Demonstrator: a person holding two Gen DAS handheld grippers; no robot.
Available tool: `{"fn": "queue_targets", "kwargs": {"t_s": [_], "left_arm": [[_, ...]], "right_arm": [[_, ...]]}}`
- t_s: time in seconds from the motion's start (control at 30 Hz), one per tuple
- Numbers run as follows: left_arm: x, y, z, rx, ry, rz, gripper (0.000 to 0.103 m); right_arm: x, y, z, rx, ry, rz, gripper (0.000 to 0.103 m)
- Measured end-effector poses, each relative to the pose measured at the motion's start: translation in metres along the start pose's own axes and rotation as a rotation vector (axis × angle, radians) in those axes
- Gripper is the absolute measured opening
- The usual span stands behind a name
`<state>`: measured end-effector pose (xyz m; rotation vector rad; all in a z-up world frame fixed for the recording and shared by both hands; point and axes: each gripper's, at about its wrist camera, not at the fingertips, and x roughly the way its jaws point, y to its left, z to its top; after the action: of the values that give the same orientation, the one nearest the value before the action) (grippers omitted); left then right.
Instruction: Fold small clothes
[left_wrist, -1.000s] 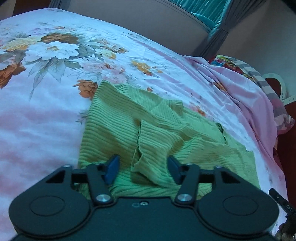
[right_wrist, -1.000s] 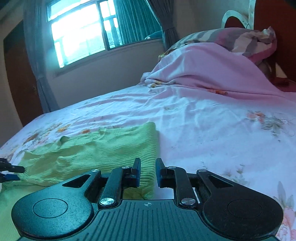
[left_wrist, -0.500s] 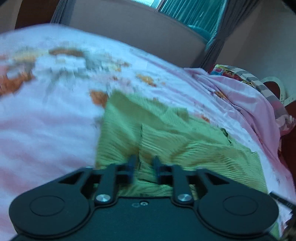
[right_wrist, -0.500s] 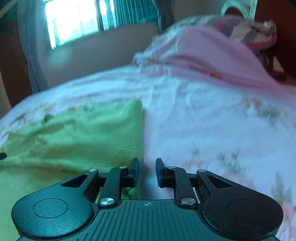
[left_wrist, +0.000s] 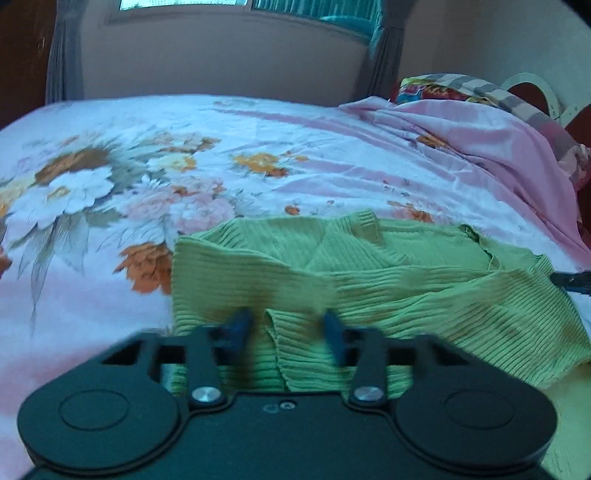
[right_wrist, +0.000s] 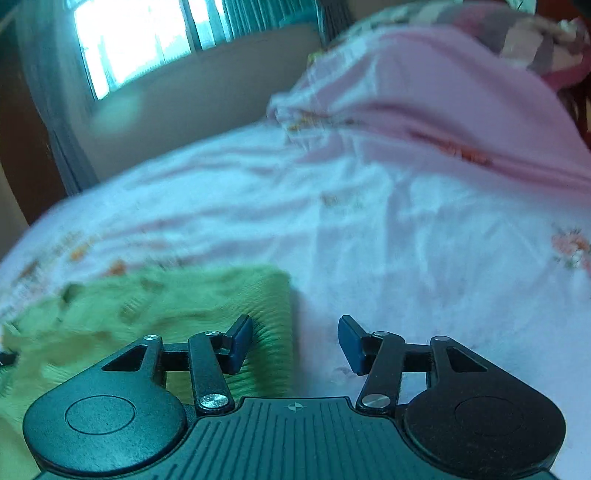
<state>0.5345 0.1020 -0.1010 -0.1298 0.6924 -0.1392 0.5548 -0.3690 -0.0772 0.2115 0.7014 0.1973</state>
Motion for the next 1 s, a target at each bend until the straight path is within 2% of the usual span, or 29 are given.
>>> {"fn": "queue_targets", "kwargs": {"t_s": [0.03, 0.1, 0.13, 0.17, 0.2, 0.23, 0.27, 0.3, 0.37, 0.4, 0.47, 0.53, 0.57, 0.6, 0.63, 0.67, 0.7, 0.77, 0.8, 0.83, 0.87, 0.9, 0.93, 0.97, 1.0], "left_arm": [[-0.002, 0.003, -0.002, -0.016, -0.014, -0.005, 0.010], [-0.008, 0.002, -0.009, -0.035, -0.064, 0.026, 0.009], [-0.010, 0.000, -0.015, -0.040, -0.085, 0.048, 0.009], [-0.012, -0.003, -0.019, -0.034, -0.105, 0.068, 0.009], [-0.012, -0.003, -0.019, -0.038, -0.120, 0.080, 0.010], [-0.014, -0.002, -0.017, -0.051, -0.127, 0.083, 0.013], [-0.018, 0.001, -0.015, -0.079, -0.131, 0.083, 0.020], [-0.023, 0.004, -0.012, -0.092, -0.148, 0.095, 0.025], [-0.043, 0.001, -0.008, -0.065, -0.238, 0.156, 0.036], [-0.050, -0.005, -0.005, -0.029, -0.274, 0.161, 0.044], [-0.052, -0.020, 0.002, 0.028, -0.274, 0.096, 0.045], [-0.042, -0.039, 0.007, 0.077, -0.232, -0.010, 0.048], [-0.032, -0.050, 0.008, 0.107, -0.182, -0.057, 0.058], [-0.017, -0.059, 0.008, 0.139, -0.106, -0.085, 0.064], [-0.002, -0.066, 0.004, 0.191, -0.043, -0.038, 0.063], [0.009, -0.070, 0.000, 0.233, 0.007, 0.067, 0.060], [0.003, -0.066, -0.001, 0.205, -0.027, 0.063, 0.055], [-0.029, -0.049, -0.002, 0.120, -0.176, -0.007, 0.059], [-0.039, -0.041, -0.003, 0.103, -0.206, 0.017, 0.055], [-0.045, -0.031, -0.003, 0.081, -0.198, 0.029, 0.054], [-0.048, -0.018, -0.002, 0.049, -0.173, 0.009, 0.049], [-0.047, -0.007, -0.002, 0.015, -0.151, -0.009, 0.038], [-0.045, 0.002, -0.002, -0.019, -0.121, -0.023, 0.033], [-0.040, 0.013, -0.002, -0.073, -0.078, -0.066, 0.021], [-0.035, 0.021, -0.002, -0.119, -0.046, -0.119, 0.016]], "right_arm": [[0.003, -0.001, -0.003, -0.013, 0.006, -0.001, 0.009], [0.004, -0.010, -0.008, 0.024, -0.003, -0.039, 0.002], [0.003, -0.013, -0.011, 0.027, -0.013, -0.105, 0.000], [0.003, -0.018, -0.014, 0.043, -0.022, -0.133, 0.000], [0.002, -0.022, -0.016, 0.066, -0.025, -0.121, 0.000], [0.000, -0.024, -0.015, 0.075, -0.022, -0.115, 0.000], [-0.006, -0.023, -0.014, 0.077, -0.034, -0.117, 0.000], [-0.018, -0.020, -0.012, 0.070, -0.083, -0.117, 0.000], [-0.039, -0.013, -0.008, 0.021, -0.174, -0.058, 0.000], [-0.044, -0.007, -0.005, -0.011, -0.183, -0.026, 0.000], [-0.046, 0.007, -0.003, -0.071, -0.192, 0.025, 0.000], [-0.034, 0.018, -0.002, -0.089, -0.135, 0.095, 0.000], [-0.027, 0.024, -0.004, -0.106, -0.109, 0.093, 0.000], [-0.016, 0.030, -0.008, -0.138, -0.071, 0.046, 0.003], [-0.003, 0.034, -0.012, -0.159, -0.005, -0.006, 0.008], [0.003, 0.033, -0.017, -0.169, 0.022, -0.032, 0.008], [-0.003, 0.032, -0.019, -0.163, -0.008, -0.039, 0.008], [-0.021, 0.029, -0.019, -0.154, -0.032, -0.041, 0.008], [-0.031, 0.028, -0.023, -0.166, -0.062, -0.011, 0.009], [-0.040, 0.030, -0.028, -0.186, -0.092, 0.003, 0.009], [-0.045, 0.032, -0.034, -0.208, -0.108, 0.003, 0.010], [-0.048, 0.034, -0.039, -0.221, -0.115, 0.017, 0.010], [-0.050, 0.033, -0.045, -0.221, -0.122, 0.036, 0.010], [-0.053, 0.034, -0.049, -0.213, -0.130, 0.045, 0.010], [-0.054, 0.035, -0.052, -0.208, -0.129, 0.051, 0.010]]}}
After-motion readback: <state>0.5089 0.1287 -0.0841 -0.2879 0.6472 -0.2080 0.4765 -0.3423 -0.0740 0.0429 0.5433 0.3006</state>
